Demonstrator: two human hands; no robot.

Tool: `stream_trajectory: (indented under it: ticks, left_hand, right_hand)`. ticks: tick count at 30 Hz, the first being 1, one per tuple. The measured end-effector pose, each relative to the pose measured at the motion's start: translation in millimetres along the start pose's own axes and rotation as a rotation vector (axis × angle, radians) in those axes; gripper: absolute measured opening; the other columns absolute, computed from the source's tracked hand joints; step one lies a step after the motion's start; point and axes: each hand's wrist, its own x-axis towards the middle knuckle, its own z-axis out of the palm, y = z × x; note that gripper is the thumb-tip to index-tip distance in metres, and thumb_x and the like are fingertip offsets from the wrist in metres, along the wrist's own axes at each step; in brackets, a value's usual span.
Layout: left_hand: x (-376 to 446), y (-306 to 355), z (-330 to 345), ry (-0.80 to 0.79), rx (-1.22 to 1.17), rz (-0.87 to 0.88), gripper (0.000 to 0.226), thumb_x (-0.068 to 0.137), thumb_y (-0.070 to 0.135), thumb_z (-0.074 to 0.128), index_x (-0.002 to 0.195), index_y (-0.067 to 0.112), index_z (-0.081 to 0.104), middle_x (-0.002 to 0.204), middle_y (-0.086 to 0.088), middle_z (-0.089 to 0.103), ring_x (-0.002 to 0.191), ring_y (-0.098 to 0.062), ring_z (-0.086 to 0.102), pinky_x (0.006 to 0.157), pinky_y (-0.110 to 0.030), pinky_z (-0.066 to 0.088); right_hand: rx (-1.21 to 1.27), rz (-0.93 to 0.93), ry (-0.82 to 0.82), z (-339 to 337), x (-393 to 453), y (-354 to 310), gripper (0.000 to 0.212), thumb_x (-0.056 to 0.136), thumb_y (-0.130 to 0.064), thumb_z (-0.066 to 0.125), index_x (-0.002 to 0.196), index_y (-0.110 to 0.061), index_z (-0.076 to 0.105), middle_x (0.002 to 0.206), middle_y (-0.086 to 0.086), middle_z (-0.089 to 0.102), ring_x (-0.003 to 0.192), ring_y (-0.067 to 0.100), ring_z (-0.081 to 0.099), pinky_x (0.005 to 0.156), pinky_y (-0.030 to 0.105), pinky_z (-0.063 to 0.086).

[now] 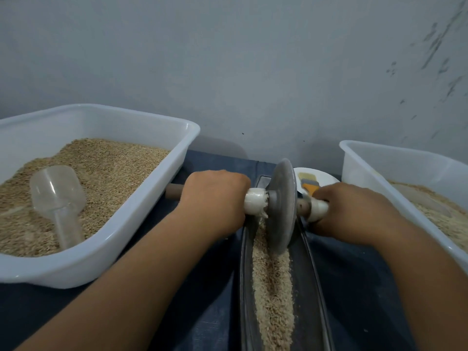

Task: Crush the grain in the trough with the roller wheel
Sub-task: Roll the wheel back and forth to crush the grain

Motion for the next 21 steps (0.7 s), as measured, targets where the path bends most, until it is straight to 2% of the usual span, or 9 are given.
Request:
stream_trajectory:
  ticks: [3, 4, 8, 9, 12, 13, 17, 18, 21]
  left_hand:
    - [-0.2, -3.7, -3.5, -0.144, -0.025, 0.051, 0.021, 0.073, 0.033, 0.069, 0.082, 0.032, 0.05, 0.069, 0.009, 0.048, 0.064, -0.01, 0.047, 0.061, -0.028, 0.036]
    - [-0.3, -4.1, -3.0, -0.147, -0.033, 0.048, 0.02, 0.073, 0.033, 0.068, 0.083, 0.031, 0.052, 0.07, 0.009, 0.049, 0.065, -0.01, 0.048, 0.061, -0.029, 0.036]
    - [0.9, -2.9, -1.8, -0.099, -0.06, 0.024, 0.021, 0.076, 0.034, 0.066, 0.088, 0.033, 0.049, 0.079, 0.008, 0.052, 0.077, -0.016, 0.053, 0.067, -0.032, 0.04]
    - [1.3, -3.7, -2.8, -0.12, -0.058, 0.031, 0.022, 0.076, 0.034, 0.067, 0.088, 0.033, 0.049, 0.08, 0.008, 0.052, 0.076, -0.016, 0.053, 0.067, -0.032, 0.04]
    - [0.4, -5.9, -5.4, -0.223, -0.058, 0.07, 0.023, 0.074, 0.034, 0.07, 0.086, 0.034, 0.049, 0.073, 0.01, 0.05, 0.068, -0.011, 0.048, 0.065, -0.03, 0.038]
    - [0.1, -5.5, -5.0, -0.222, -0.052, 0.079, 0.023, 0.074, 0.035, 0.07, 0.087, 0.033, 0.051, 0.073, 0.01, 0.05, 0.069, -0.011, 0.048, 0.066, -0.03, 0.039]
    - [0.7, -3.0, -1.5, -0.074, -0.028, 0.062, 0.024, 0.077, 0.035, 0.068, 0.09, 0.034, 0.048, 0.078, 0.009, 0.049, 0.077, -0.015, 0.05, 0.068, -0.033, 0.04]
    - [1.1, -3.3, -1.7, -0.065, -0.027, 0.061, 0.024, 0.078, 0.035, 0.068, 0.09, 0.034, 0.047, 0.077, 0.009, 0.047, 0.076, -0.014, 0.05, 0.068, -0.033, 0.04]
    - [0.3, -5.5, -3.0, -0.16, -0.029, 0.096, 0.027, 0.074, 0.036, 0.071, 0.085, 0.035, 0.046, 0.07, 0.011, 0.045, 0.065, -0.007, 0.044, 0.064, -0.031, 0.037]
  right_hand:
    - [0.126, 0.048, -0.371, -9.1, -6.8, -0.1, 0.021, 0.061, -0.047, 0.078, 0.075, -0.049, 0.062, 0.064, -0.013, 0.068, 0.058, 0.005, 0.063, 0.056, 0.025, 0.049]
    - [0.114, 0.038, -0.335, -6.9, -8.2, -0.6, 0.023, 0.061, -0.048, 0.077, 0.075, -0.052, 0.06, 0.064, -0.013, 0.067, 0.059, 0.006, 0.062, 0.056, 0.025, 0.047]
    - [-0.064, -0.04, 0.179, 4.5, -2.6, -6.0, 0.019, 0.072, -0.05, 0.064, 0.069, -0.033, 0.055, 0.063, -0.008, 0.058, 0.066, 0.014, 0.057, 0.056, 0.029, 0.042]
    - [-0.049, -0.037, 0.114, 2.8, -2.4, -5.5, 0.019, 0.071, -0.049, 0.065, 0.07, -0.032, 0.056, 0.063, -0.007, 0.059, 0.066, 0.014, 0.058, 0.058, 0.029, 0.044]
    - [0.115, 0.034, -0.357, -9.4, -6.2, -3.6, 0.021, 0.061, -0.042, 0.076, 0.076, -0.047, 0.061, 0.064, -0.011, 0.068, 0.06, 0.008, 0.064, 0.057, 0.025, 0.05]
    - [0.132, 0.038, -0.392, -9.9, -8.7, -4.1, 0.025, 0.061, -0.041, 0.077, 0.076, -0.05, 0.06, 0.064, -0.013, 0.069, 0.059, 0.007, 0.064, 0.055, 0.024, 0.049]
    - [-0.061, -0.004, 0.069, 2.5, -4.0, -9.5, 0.02, 0.067, -0.044, 0.073, 0.072, -0.033, 0.058, 0.066, -0.008, 0.06, 0.067, 0.01, 0.057, 0.055, 0.027, 0.04]
    - [-0.069, -0.003, 0.072, 2.1, -3.7, -10.0, 0.02, 0.067, -0.044, 0.073, 0.072, -0.031, 0.058, 0.067, -0.008, 0.06, 0.067, 0.011, 0.057, 0.055, 0.027, 0.04]
    - [0.113, 0.05, -0.338, -6.1, -5.6, -6.2, 0.018, 0.065, -0.034, 0.077, 0.076, -0.03, 0.064, 0.063, -0.007, 0.069, 0.056, 0.007, 0.064, 0.052, 0.025, 0.047]
